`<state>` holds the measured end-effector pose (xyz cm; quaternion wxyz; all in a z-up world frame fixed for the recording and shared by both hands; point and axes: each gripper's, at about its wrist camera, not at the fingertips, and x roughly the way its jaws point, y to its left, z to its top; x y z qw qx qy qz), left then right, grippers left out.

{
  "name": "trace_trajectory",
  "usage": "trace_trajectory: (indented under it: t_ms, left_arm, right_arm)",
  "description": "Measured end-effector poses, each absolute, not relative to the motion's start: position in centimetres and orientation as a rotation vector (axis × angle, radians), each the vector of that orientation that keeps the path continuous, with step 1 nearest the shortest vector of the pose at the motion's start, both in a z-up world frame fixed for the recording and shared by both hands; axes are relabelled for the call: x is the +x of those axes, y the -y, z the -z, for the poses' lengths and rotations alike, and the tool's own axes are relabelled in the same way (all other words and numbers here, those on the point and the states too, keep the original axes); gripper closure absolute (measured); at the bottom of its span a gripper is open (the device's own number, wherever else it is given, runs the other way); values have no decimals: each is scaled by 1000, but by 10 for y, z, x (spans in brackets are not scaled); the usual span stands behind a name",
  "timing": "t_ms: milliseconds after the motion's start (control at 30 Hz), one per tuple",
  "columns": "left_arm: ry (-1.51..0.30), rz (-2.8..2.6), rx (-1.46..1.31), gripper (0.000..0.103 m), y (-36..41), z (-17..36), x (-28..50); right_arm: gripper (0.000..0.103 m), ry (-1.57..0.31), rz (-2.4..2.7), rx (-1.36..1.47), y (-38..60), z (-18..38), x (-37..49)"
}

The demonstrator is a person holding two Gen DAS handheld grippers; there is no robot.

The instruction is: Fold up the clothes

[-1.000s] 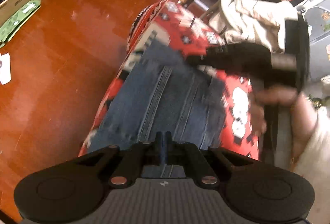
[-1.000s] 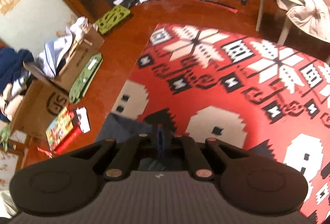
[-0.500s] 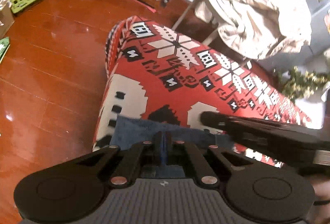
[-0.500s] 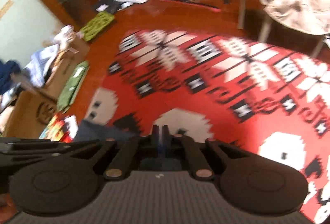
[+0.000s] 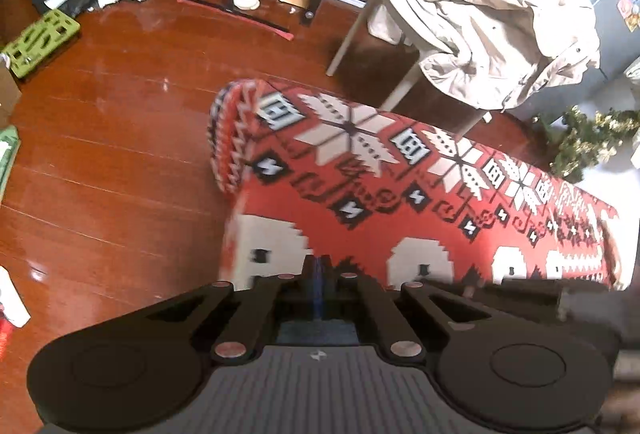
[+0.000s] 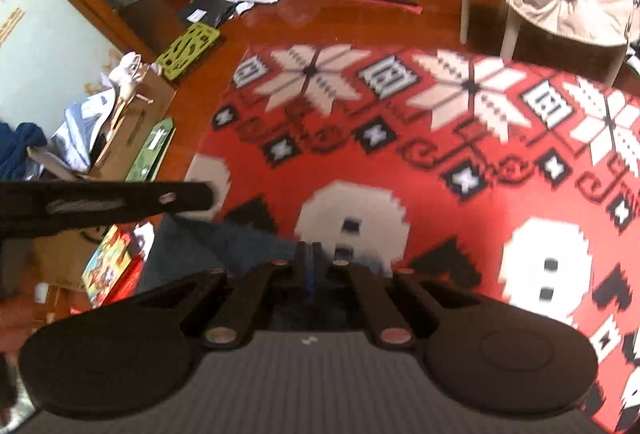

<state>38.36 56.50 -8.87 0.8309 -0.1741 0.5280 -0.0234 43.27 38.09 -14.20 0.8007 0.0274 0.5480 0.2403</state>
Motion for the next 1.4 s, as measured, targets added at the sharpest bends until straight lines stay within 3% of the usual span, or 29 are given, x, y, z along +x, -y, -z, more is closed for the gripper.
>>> trace_trajectory:
  t_ms: [67,300,533,700,1167,1233,1400]
  left_arm:
    - [-1128,50,-399,103,-574,83,375]
    - [-1190,58,-389,103,-570,97,358]
    - [-1147,-1,-363,103,-567,111,377]
    - [-1116,30,-365,103,-569,91,373]
    - [-1119,6,-489,103,-529,61,267]
    - [-1113,-11,-512,102,-520,60,250]
    - [-1081,-68,-473,94,-491,47,212]
  right_arm:
    - [99,-1163,-496,65,-379,137,439]
    - [99,-1187,-498,72,-356,121,423]
    - [100,-1200,-474,87,-343,128,408]
    - [98,-1173,-472,109,-340,115,408]
    - [97,-1189,-575,64,-332,77,324]
    - [90,-1192,-591,44,-329,77,309]
    - [89,-1194,-640,6,-314,70,281]
